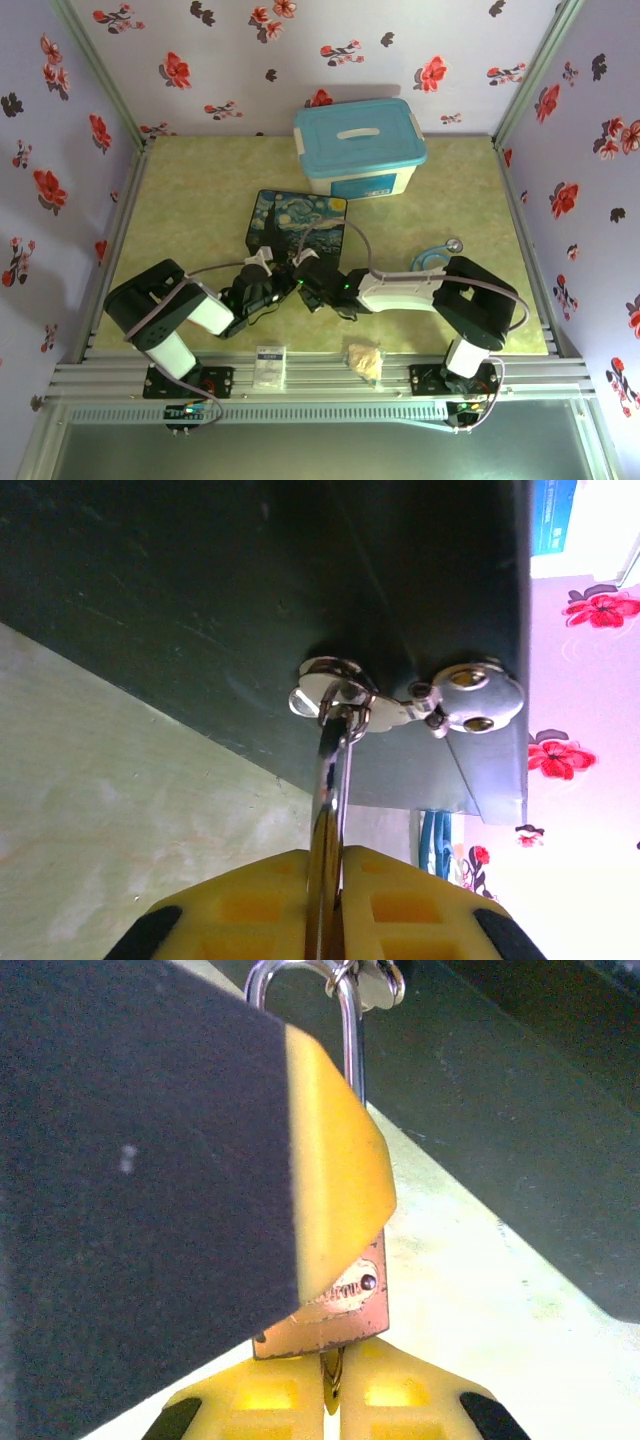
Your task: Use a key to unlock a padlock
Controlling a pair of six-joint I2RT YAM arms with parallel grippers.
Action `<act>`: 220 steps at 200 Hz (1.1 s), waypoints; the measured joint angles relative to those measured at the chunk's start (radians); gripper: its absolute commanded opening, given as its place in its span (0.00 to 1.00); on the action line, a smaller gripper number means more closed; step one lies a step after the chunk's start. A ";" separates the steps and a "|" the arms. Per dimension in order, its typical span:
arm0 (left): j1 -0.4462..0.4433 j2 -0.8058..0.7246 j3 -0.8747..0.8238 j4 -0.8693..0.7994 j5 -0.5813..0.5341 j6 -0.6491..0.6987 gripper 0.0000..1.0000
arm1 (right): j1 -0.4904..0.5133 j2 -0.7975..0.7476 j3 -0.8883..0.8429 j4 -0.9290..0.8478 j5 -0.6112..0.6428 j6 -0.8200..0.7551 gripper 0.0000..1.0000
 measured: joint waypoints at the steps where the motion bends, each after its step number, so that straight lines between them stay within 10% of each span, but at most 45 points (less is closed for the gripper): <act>1: 0.000 0.000 0.000 0.000 0.000 0.000 0.00 | -0.002 -0.002 -0.002 0.003 -0.006 0.000 0.05; 44: 0.000 0.000 -0.003 0.006 0.003 0.000 0.00 | -0.084 -0.047 -0.098 0.143 -0.208 0.068 0.06; 91: -0.002 -0.007 -0.004 0.009 0.014 0.004 0.01 | -0.112 -0.108 -0.148 0.182 -0.269 0.116 0.33; 220: 0.056 -0.203 0.103 -0.536 0.056 0.269 0.11 | -0.112 -0.261 -0.136 -0.031 0.081 0.187 0.46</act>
